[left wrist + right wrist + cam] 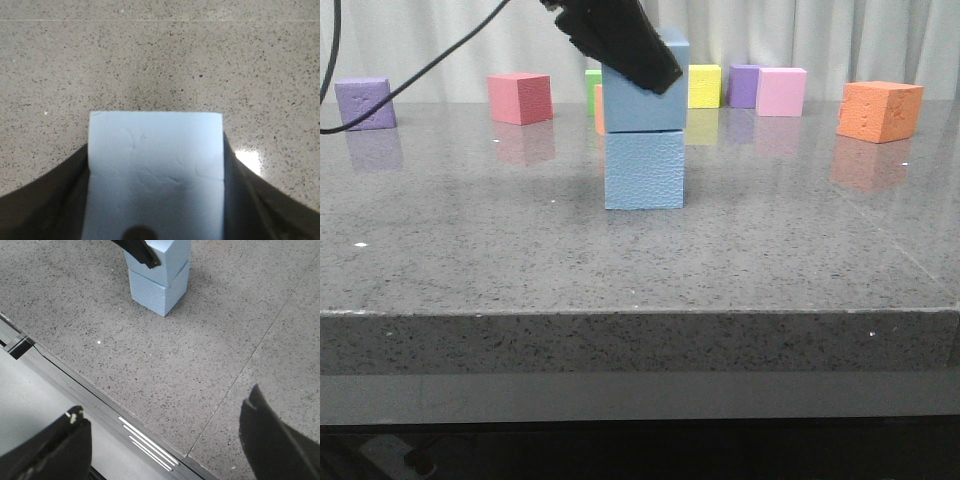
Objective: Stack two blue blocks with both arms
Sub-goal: 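Carry the cube over the centered blue cube and lower it, then open the left gripper and lift it off the stacked cube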
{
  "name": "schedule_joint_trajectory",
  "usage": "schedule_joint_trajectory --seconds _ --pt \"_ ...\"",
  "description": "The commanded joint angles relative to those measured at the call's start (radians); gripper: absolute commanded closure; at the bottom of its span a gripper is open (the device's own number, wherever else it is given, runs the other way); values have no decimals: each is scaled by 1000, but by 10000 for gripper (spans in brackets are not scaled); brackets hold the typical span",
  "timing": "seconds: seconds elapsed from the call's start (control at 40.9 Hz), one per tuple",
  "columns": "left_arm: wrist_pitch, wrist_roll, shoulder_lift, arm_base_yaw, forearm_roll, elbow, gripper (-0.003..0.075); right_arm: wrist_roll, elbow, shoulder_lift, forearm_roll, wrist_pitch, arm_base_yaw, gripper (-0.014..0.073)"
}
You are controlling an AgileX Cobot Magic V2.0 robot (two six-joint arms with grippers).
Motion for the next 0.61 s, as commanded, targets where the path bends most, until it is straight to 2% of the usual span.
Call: schedule_joint_trajectory --seconds 0.0,0.073,0.244,0.293,0.587 --pt "-36 3 -52 -9 -50 -32 351 -10 -25 -8 9 -58 -6 -14" --pt "-44 3 -52 -9 -50 -32 337 -10 -25 -8 9 -58 -6 -14" --pt "-58 3 -52 -9 -50 -32 177 -10 -25 -8 9 -58 -6 -14" --pt "-62 3 -52 -9 -50 -32 155 -10 -25 -8 9 -58 -6 -14" --pt "-54 -25 -101 -9 -44 -34 153 -10 -25 -8 9 -58 -6 -14"
